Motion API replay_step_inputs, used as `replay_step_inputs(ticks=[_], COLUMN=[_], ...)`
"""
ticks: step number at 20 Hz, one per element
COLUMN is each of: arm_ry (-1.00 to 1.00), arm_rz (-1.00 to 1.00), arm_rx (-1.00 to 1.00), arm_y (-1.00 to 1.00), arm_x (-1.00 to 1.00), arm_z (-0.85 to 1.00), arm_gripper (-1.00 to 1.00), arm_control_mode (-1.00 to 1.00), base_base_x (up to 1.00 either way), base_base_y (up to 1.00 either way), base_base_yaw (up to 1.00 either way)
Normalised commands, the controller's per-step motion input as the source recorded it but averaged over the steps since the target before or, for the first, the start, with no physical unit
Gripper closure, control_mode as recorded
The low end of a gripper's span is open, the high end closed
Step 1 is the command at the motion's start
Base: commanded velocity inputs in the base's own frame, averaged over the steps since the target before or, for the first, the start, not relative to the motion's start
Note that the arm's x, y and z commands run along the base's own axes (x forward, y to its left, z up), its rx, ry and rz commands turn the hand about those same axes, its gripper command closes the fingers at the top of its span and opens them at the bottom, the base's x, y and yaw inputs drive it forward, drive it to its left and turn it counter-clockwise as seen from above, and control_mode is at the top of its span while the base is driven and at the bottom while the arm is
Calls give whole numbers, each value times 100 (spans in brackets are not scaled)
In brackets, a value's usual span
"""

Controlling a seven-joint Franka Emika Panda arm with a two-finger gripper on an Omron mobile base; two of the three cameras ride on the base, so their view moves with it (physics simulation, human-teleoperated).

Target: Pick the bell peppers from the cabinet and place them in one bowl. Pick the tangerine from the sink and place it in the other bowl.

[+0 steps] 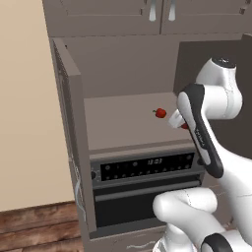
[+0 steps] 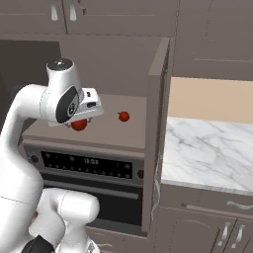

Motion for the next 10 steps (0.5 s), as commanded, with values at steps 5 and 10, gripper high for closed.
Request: replay_step_inputs(ticks=[5, 10], arm_ry=[0, 0], arm_rz=[0, 0], arm_rx=[0, 0], arm_y=[18, 0], arm_x=[-12, 0], arm_z=[0, 0], arm_gripper=[100, 100], arm_control_mode=[-100, -100], base_base_x=[0, 0], base_base_y=[0, 0], base_base_yaw=[0, 0])
